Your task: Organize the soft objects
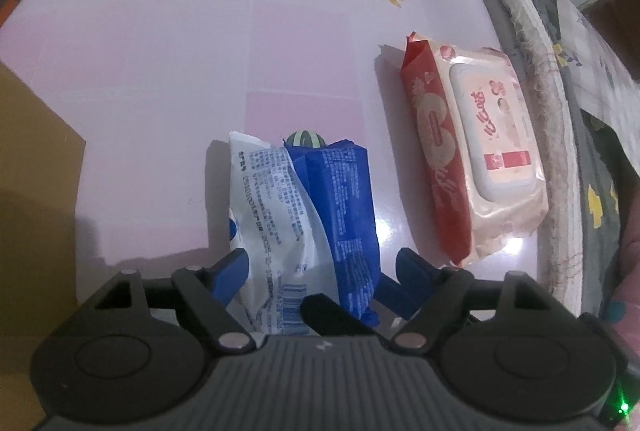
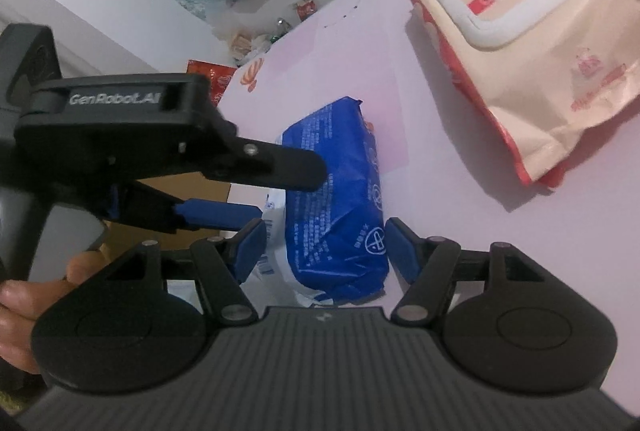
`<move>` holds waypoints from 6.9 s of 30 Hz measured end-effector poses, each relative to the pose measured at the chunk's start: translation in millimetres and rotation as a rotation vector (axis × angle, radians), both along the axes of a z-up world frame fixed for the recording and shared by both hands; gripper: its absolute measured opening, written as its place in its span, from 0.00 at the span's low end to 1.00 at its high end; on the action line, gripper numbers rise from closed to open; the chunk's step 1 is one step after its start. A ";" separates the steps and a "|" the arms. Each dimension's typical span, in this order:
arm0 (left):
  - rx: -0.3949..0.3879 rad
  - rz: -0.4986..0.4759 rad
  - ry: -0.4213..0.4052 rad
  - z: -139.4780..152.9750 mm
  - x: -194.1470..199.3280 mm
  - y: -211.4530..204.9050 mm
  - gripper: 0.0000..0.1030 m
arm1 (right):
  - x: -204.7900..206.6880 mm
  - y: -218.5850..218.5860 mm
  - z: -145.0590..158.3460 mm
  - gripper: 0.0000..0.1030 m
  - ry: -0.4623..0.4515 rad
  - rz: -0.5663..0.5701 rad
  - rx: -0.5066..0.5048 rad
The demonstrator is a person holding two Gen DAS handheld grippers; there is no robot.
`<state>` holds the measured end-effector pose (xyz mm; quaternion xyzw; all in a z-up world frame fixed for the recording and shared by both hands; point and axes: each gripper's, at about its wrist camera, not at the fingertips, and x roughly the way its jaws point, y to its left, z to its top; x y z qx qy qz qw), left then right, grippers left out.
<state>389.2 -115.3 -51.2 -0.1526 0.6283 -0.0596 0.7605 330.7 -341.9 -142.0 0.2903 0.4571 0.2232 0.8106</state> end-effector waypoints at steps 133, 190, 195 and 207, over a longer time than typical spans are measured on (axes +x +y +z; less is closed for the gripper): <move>0.275 0.066 -0.664 102.0 -413.1 175.0 1.00 | -306.6 129.1 158.3 0.99 -0.331 -0.339 -0.535; 0.421 0.043 -0.590 85.4 -403.1 164.5 1.00 | -326.2 144.5 168.8 0.99 -0.357 -0.348 -0.567; 0.403 0.098 -0.600 85.3 -407.3 173.7 1.00 | -343.9 159.2 172.8 0.99 -0.417 -0.335 -0.655; 0.384 0.139 -0.564 84.0 -411.5 185.1 1.00 | -352.2 175.1 171.1 0.99 -0.388 -0.295 -0.627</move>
